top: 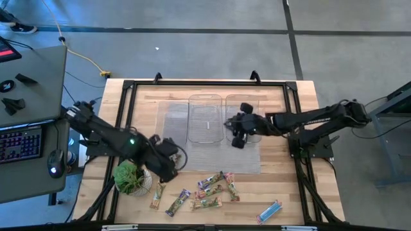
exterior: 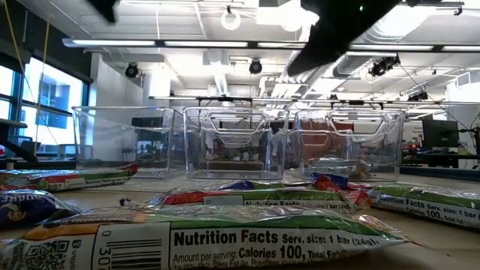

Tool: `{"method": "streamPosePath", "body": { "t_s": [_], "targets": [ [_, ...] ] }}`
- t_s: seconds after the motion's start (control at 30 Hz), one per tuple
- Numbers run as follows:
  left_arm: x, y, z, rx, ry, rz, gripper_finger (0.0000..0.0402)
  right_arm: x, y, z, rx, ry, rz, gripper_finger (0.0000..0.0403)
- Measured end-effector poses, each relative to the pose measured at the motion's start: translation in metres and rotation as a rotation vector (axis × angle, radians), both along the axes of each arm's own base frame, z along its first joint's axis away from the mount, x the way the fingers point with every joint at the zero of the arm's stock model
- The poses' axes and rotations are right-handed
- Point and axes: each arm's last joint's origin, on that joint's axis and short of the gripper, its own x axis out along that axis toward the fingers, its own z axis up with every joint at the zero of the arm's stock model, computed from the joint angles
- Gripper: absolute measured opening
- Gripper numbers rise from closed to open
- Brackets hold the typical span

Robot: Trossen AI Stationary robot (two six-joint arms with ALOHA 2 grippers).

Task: Pick and place Granola Bars by type
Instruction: Put the red granola bar into the middle transparent bin

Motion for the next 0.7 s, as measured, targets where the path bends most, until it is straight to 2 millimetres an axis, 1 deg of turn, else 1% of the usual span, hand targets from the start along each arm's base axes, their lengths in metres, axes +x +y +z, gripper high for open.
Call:
{"method": "streamPosePath", "body": {
  "t_s": [0.1, 0.2, 0.3, 0.4, 0.47, 0.7],
  "targets": [
    [0.003, -0.01, -0.033, -0.045, 0.038, 0.083, 0.0188, 0.002, 0.012, 0.004, -0.006, -0.052, 0.041, 0.014],
    [0.007, -0.016, -0.065, -0.082, 0.073, 0.183, 0.0188, 0.003, 0.02, 0.007, -0.023, -0.091, 0.039, 0.014],
    [0.012, -0.015, -0.094, -0.081, 0.112, 0.267, 0.0188, 0.004, 0.024, 0.009, -0.032, -0.113, 0.037, 0.014],
    [0.017, -0.01, -0.113, -0.086, 0.17, 0.349, 0.0188, 0.004, 0.025, 0.01, -0.032, -0.117, 0.043, 0.014],
    [0.02, -0.007, -0.123, -0.079, 0.216, 0.365, 0.0188, 0.004, 0.025, 0.01, -0.043, -0.115, 0.049, 0.014],
    [0.033, -0.002, -0.144, -0.069, 0.265, 0.401, 0.0188, 0.004, 0.024, 0.011, -0.103, -0.104, 0.049, 0.014]
  ]
}}
